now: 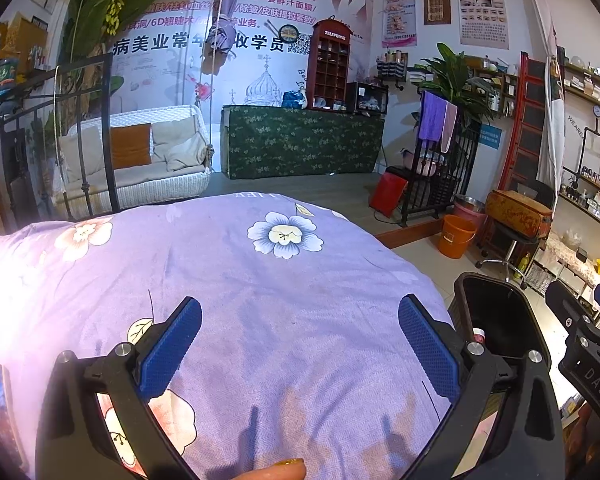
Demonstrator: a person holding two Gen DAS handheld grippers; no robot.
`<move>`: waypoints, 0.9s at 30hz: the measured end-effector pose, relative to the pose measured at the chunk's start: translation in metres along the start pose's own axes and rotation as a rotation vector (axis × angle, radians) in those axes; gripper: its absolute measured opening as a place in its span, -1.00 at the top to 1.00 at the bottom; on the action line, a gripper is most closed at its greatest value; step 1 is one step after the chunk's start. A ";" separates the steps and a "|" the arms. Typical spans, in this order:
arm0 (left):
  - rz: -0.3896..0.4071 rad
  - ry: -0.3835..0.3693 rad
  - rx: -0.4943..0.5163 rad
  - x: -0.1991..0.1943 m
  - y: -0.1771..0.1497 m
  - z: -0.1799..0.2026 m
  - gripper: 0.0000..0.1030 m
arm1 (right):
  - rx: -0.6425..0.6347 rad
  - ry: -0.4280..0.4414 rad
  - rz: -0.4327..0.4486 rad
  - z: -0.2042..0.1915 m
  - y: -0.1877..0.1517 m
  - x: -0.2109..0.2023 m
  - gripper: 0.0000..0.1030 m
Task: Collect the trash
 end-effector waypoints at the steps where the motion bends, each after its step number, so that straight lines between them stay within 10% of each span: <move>1: 0.000 0.000 0.001 0.000 0.000 0.000 -0.88 | 0.000 0.000 0.000 0.000 0.000 0.000 -0.89; 27: 0.000 0.001 0.004 -0.002 0.000 0.003 -0.88 | 0.000 -0.001 0.002 -0.001 0.001 0.000 -0.89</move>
Point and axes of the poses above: each gripper's, at about its wrist camera, not at the fingertips, and x roughly the way its jaws point, z to its right, y to its top, the point moved 3 cm from there along x, roughly the way its jaws point, and after that the axes turned 2 degrees about y, right-handed, at the moved point
